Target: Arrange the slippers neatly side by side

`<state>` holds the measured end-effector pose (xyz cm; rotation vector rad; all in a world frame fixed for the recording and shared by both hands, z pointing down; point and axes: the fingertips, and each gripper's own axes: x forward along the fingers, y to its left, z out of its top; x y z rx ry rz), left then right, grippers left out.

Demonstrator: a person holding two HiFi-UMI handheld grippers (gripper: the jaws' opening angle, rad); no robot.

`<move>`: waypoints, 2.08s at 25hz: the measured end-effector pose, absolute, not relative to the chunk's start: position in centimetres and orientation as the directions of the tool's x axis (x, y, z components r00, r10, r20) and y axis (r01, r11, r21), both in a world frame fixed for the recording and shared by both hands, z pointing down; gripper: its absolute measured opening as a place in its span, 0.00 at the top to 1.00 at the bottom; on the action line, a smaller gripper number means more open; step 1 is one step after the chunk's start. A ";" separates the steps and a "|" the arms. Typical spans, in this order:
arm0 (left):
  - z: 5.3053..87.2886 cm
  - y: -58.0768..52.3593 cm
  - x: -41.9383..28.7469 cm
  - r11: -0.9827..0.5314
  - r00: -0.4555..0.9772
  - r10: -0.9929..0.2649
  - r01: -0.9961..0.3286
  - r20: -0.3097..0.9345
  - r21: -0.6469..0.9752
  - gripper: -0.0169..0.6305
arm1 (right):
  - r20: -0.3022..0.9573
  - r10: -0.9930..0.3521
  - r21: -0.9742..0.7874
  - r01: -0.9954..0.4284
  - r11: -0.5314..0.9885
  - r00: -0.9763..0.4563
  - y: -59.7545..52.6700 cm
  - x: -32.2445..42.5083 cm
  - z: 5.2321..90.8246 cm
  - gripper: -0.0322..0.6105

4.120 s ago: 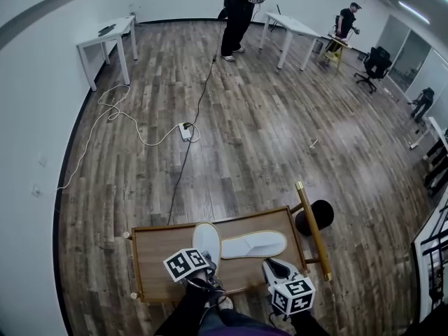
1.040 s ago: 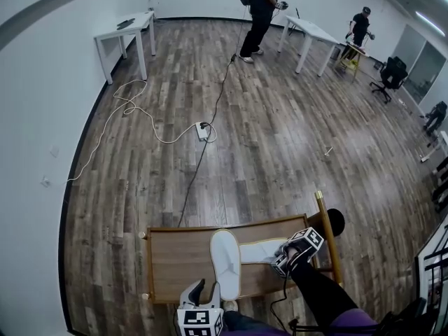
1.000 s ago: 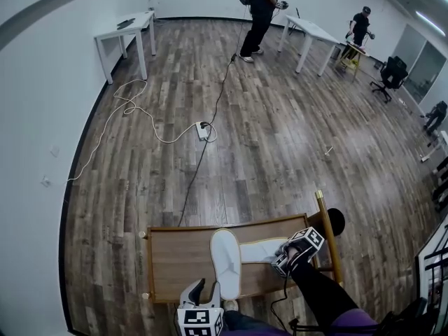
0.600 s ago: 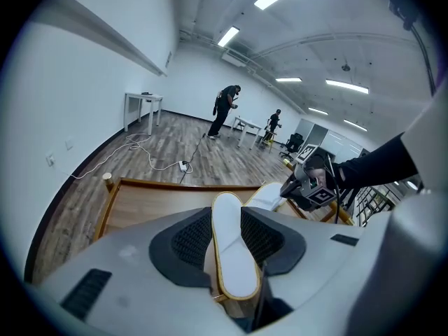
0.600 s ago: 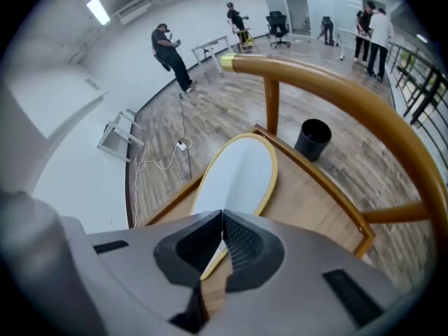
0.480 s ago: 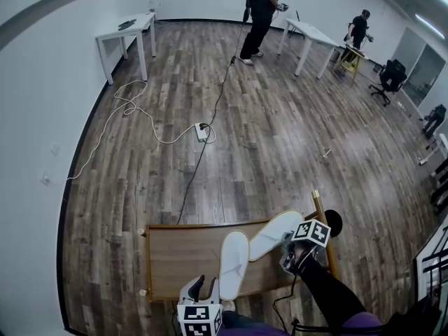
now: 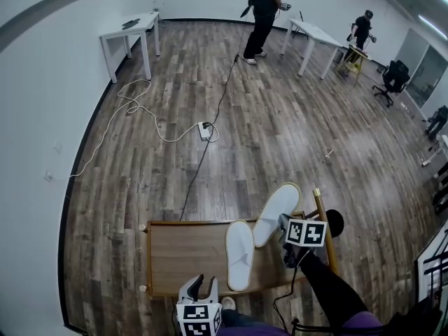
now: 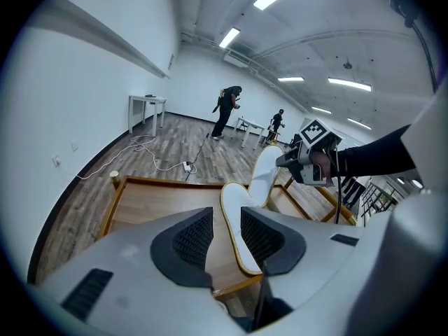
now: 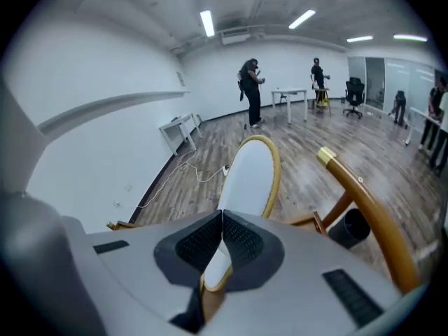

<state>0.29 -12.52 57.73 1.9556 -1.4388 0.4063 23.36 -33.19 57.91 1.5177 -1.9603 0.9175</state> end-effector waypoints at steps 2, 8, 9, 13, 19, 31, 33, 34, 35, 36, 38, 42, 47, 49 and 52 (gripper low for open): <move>57.7 -12.3 0.3 -0.169 0.343 -0.723 -0.929 0.600 0.328 0.81 | 0.687 -0.677 -0.165 -0.964 0.209 -0.264 -33.2 22.9 56.6 0.94; 57.5 -11.8 0.1 -0.154 0.332 -0.734 -0.931 0.593 0.330 0.81 | 0.591 -0.730 -0.119 -0.932 0.342 -0.343 -31.8 21.1 51.6 0.94; 57.4 -11.8 0.0 -0.148 0.324 -0.741 -0.933 0.588 0.327 0.81 | 0.579 -0.721 -0.134 -0.916 0.377 -0.382 -31.2 20.1 50.5 0.94; 56.9 -11.8 -2.0 -0.100 0.251 -0.788 -0.953 0.562 0.285 0.81 | 0.546 -0.617 -0.232 -0.809 0.540 -0.568 -27.6 14.4 47.7 0.94; 56.5 -11.1 -4.6 -0.031 0.168 -0.816 -0.968 0.552 0.249 0.81 | 0.537 -0.415 -0.349 -0.641 0.683 -0.734 -22.9 6.7 49.2 0.94; 57.1 -9.1 -7.1 0.046 0.097 -0.810 -0.972 0.579 0.229 0.81 | 0.727 0.017 -0.456 -0.464 0.759 -0.687 -19.6 0.4 62.1 0.94; 57.2 -9.0 -7.5 0.061 0.087 -0.810 -0.971 0.581 0.231 0.81 | 0.750 0.036 -0.459 -0.481 0.747 -0.660 -20.1 0.3 63.6 0.94; 57.3 -8.9 -7.7 0.068 0.083 -0.808 -0.970 0.583 0.232 0.81 | 0.758 0.047 -0.463 -0.487 0.740 -0.650 -20.2 0.2 64.3 0.94; 57.4 -8.9 -7.9 0.072 0.080 -0.807 -0.970 0.585 0.232 0.81 | 0.767 0.055 -0.464 -0.492 0.737 -0.640 -20.3 0.2 64.7 0.94; 57.5 -9.0 -8.1 0.073 0.079 -0.804 -0.970 0.589 0.231 0.81 | 0.778 0.061 -0.458 -0.498 0.736 -0.626 -20.4 0.3 65.2 0.94; 57.4 -9.3 -8.5 0.074 0.079 -0.800 -0.971 0.595 0.228 0.81 | 0.801 0.073 -0.441 -0.504 0.743 -0.594 -20.5 0.4 66.0 0.94; 57.5 -9.9 -8.8 0.069 0.083 -0.796 -0.971 0.600 0.227 0.81 | 0.845 0.041 -0.345 -0.486 0.803 -0.532 -20.7 0.2 67.2 0.94; 58.5 -11.0 -7.5 0.023 0.135 -0.782 -0.970 0.608 0.244 0.81 | 0.859 -0.004 -0.305 -0.519 0.799 -0.511 -21.1 -0.3 67.9 0.94; 58.7 -11.7 -6.9 -0.003 0.162 -0.770 -0.968 0.617 0.251 0.81 | 0.847 0.011 -0.332 -0.512 0.793 -0.532 -20.9 -0.5 67.5 0.94; 58.8 -12.7 -6.5 -0.027 0.192 -0.756 -0.964 0.626 0.264 0.81 | 0.819 0.038 -0.373 -0.481 0.794 -0.573 -20.5 -1.1 66.4 0.94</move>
